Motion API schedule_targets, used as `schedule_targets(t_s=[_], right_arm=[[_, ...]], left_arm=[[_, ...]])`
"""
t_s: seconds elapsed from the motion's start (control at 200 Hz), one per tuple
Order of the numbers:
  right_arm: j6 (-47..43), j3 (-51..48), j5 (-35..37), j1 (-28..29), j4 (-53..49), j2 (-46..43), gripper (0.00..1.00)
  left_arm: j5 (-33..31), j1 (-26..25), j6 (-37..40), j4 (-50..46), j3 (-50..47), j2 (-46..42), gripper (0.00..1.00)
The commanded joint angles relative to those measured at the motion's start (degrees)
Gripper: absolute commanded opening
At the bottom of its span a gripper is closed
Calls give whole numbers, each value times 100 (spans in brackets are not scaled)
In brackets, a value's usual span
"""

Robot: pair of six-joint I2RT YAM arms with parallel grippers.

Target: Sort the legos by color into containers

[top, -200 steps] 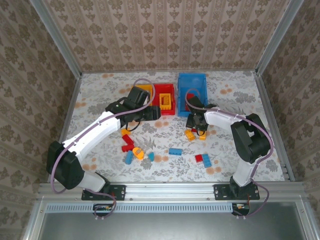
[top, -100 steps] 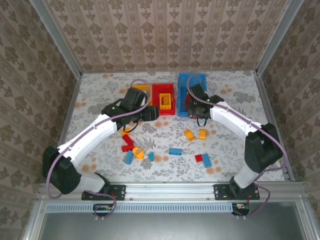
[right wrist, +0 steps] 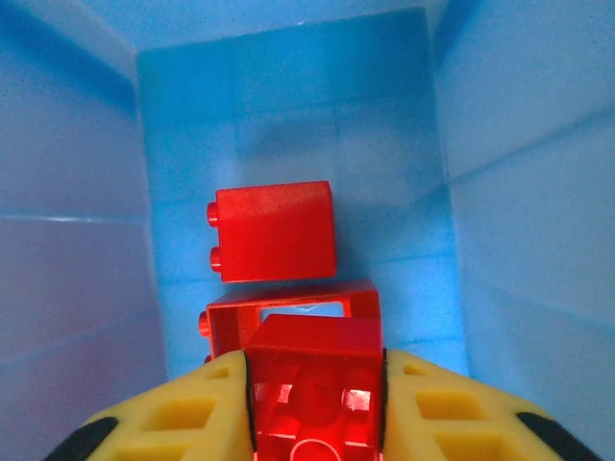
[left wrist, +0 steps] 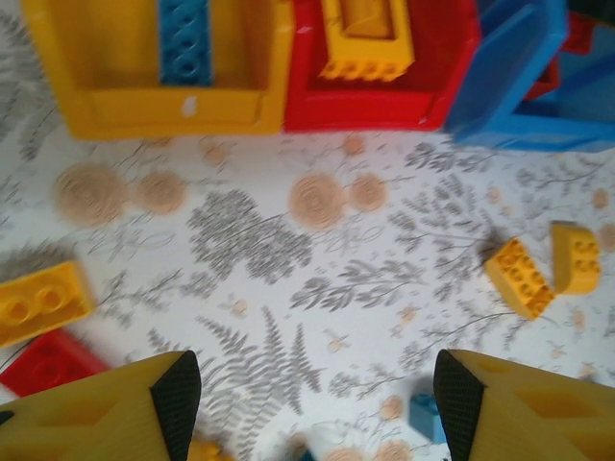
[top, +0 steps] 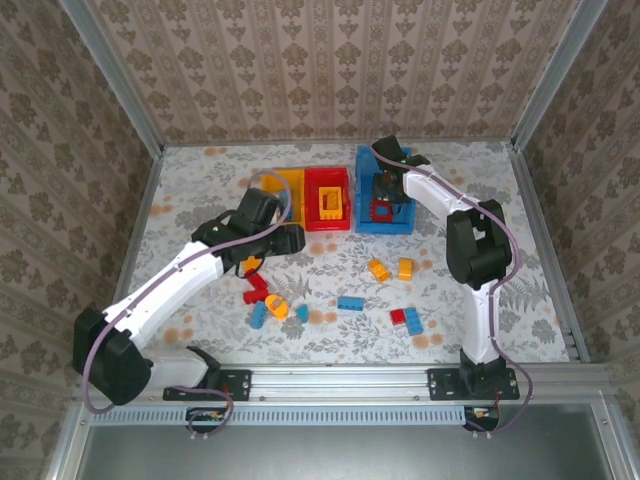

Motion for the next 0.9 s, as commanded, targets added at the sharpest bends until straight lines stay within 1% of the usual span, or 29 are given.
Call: schedule_targets(t_s=[0.0,0.135,0.235,0.35,0.415,0.48,0.495,0.53,0.585,0.64,0.685,0.75,0.825,0.895], right_arm=[[-197,330,-197,53,-188,-70,41],[-260,287,-207,80,-190,-294,49],[-309,266,-193,123,-209,-562,56],[-403,132,-148,194,-206,-1041,57],[-569,-169,-213,318,-56,-1464,58],[-800,-789,-589,534,369,-2019,59],[-872,-938,-706,612,485,-2145,60],[-1044,-1335,-1091,782,799,-2449,62],[-1276,-1929,-1785,1090,1203,-2856,67],[-1316,-2373,-2250,1417,1434,-3143,72],[-1218,-2685,-2607,1622,1571,-3310,74],[-1000,-3000,-2852,1887,1665,-3447,75],[-907,-3219,-2883,2153,1659,-3577,75],[-852,-3348,-2902,2327,1663,-3680,75]], left_arm=[[-102,166,-172,-402,-289,-220,70],[-11,413,-168,-505,-532,-299,70],[33,491,-67,-515,-571,-293,71],[-88,524,63,-682,-476,-147,71],[-243,689,128,-862,-431,-19,73],[-150,995,152,-944,-457,194,76],[-117,1191,173,-932,-471,232,76],[22,1401,257,-891,-477,409,77],[99,1583,432,-875,-409,710,80],[141,1713,641,-903,-268,1076,82],[228,1788,802,-865,-173,1370,83],[315,1893,979,-840,-49,1744,84],[350,2000,1120,-760,29,2115,85],[376,2060,1197,-567,51,2289,86]])
